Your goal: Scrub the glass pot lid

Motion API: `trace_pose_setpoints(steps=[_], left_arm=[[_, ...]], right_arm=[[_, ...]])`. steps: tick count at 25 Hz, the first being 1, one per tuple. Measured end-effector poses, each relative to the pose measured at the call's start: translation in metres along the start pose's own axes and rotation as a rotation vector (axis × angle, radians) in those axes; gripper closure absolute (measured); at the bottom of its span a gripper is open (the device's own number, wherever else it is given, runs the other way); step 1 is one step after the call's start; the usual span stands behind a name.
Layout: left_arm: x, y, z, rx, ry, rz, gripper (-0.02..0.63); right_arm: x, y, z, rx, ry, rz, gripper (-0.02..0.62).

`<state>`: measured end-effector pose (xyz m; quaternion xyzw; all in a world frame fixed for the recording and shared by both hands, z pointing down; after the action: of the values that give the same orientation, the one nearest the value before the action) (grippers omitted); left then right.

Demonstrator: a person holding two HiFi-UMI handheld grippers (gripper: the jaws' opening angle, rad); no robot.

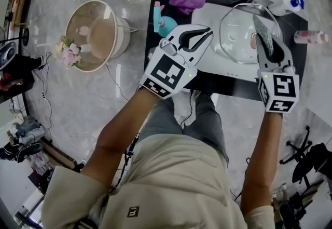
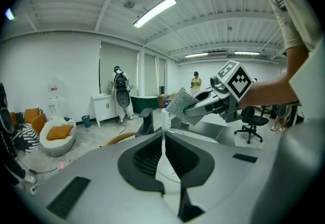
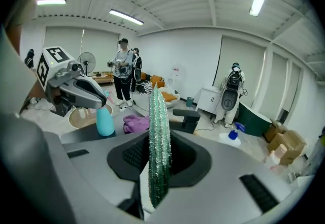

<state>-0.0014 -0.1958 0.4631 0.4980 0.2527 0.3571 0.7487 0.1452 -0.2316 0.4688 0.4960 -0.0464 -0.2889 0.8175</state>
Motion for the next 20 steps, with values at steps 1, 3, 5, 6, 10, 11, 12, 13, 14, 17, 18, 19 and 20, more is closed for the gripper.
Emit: trace_pose_setpoints(steps=[1, 3, 5, 6, 10, 11, 12, 13, 14, 17, 18, 19, 20], left_arm=[[0.003, -0.007, -0.008, 0.008, 0.007, 0.010, 0.572], [0.008, -0.020, -0.025, 0.027, 0.019, 0.028, 0.572], [0.013, -0.033, -0.043, 0.047, 0.029, 0.041, 0.573], [0.015, -0.039, -0.052, 0.057, 0.033, 0.047, 0.572], [0.019, -0.063, -0.085, 0.097, 0.036, 0.064, 0.572], [0.021, -0.069, -0.092, 0.107, 0.036, 0.068, 0.572], [0.023, -0.075, -0.099, 0.116, 0.038, 0.073, 0.572], [0.025, -0.080, -0.105, 0.125, 0.040, 0.079, 0.572], [0.028, -0.086, -0.112, 0.133, 0.043, 0.085, 0.572], [0.037, -0.100, -0.129, 0.156, 0.058, 0.107, 0.572], [0.040, -0.104, -0.134, 0.162, 0.063, 0.115, 0.572], [0.043, -0.108, -0.139, 0.168, 0.068, 0.123, 0.572], [0.045, -0.112, -0.144, 0.175, 0.073, 0.130, 0.573]], right_arm=[[-0.002, -0.010, -0.011, 0.019, 0.009, 0.011, 0.506], [-0.006, -0.027, -0.033, 0.053, 0.031, 0.036, 0.506], [-0.009, -0.042, -0.055, 0.084, 0.055, 0.060, 0.506], [-0.011, -0.050, -0.066, 0.098, 0.066, 0.072, 0.506], [-0.018, -0.083, -0.105, 0.159, 0.106, 0.117, 0.506], [-0.020, -0.091, -0.115, 0.174, 0.113, 0.127, 0.506], [-0.022, -0.098, -0.124, 0.189, 0.119, 0.134, 0.506], [-0.024, -0.104, -0.132, 0.202, 0.124, 0.139, 0.506], [-0.026, -0.110, -0.141, 0.214, 0.130, 0.142, 0.506], [-0.033, -0.124, -0.166, 0.248, 0.150, 0.153, 0.506], [-0.035, -0.128, -0.174, 0.259, 0.157, 0.156, 0.506], [-0.037, -0.131, -0.183, 0.268, 0.163, 0.159, 0.506], [-0.040, -0.134, -0.191, 0.276, 0.169, 0.162, 0.506]])
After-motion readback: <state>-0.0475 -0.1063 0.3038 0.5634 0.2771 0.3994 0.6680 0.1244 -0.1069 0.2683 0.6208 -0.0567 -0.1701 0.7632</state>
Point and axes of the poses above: the fingertips, and each gripper's own axes: z forward along the fingers, x to its right, y out of its underside, the point moved 1 cm from there along -z, backward along the fingers, and after that the axes turned 6 degrees about y, right-handed, at the moved point
